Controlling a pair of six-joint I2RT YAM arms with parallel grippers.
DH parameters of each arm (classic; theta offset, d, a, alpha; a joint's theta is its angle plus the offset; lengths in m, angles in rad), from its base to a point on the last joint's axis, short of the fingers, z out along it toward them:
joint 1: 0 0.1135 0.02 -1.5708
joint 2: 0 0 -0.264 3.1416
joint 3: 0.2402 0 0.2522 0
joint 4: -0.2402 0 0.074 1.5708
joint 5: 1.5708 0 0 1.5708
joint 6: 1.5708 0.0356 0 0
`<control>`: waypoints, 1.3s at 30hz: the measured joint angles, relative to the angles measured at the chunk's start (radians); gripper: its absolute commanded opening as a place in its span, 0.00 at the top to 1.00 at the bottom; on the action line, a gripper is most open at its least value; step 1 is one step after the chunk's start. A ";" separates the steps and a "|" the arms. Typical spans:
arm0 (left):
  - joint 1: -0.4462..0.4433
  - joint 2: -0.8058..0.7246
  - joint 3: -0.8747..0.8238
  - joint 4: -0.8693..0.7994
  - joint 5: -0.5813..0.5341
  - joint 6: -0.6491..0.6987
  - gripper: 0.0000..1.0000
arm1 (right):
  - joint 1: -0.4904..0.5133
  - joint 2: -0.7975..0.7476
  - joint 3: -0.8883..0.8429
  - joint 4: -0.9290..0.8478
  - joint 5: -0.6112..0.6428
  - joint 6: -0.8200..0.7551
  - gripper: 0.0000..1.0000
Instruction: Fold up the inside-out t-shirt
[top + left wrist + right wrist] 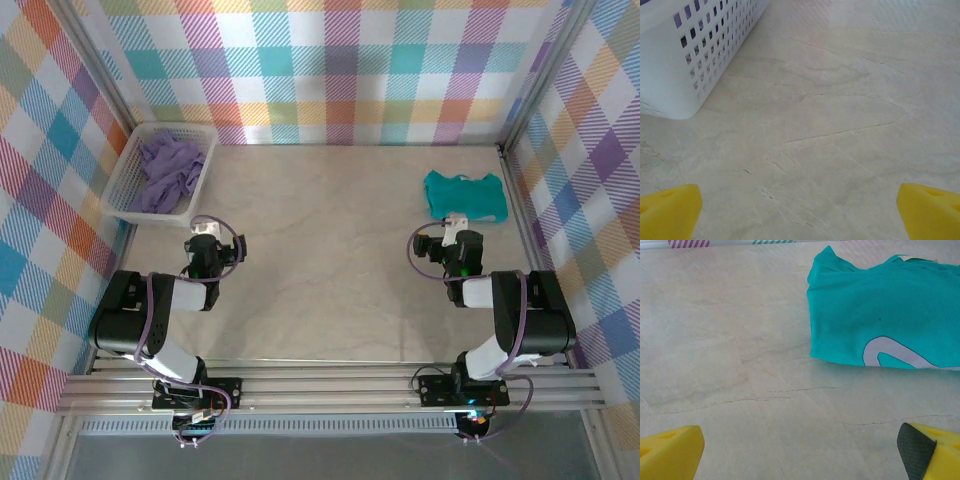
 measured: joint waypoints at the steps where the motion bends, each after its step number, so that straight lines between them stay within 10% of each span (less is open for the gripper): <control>1: 0.000 0.000 0.000 0.000 0.000 0.000 0.00 | 0.000 0.000 0.000 0.000 0.000 0.000 0.00; 24: 0.000 -0.005 0.002 -0.012 -0.008 -0.001 0.00 | 0.000 -0.005 0.005 -0.005 0.006 0.010 0.00; 33: 0.001 -0.383 0.217 -0.508 -0.049 -0.246 0.00 | -0.011 -0.598 0.060 -0.370 0.239 0.228 0.00; 39: -0.018 -0.423 0.328 -0.602 0.192 -0.435 0.00 | -0.011 -0.676 0.318 -0.663 0.242 0.329 0.04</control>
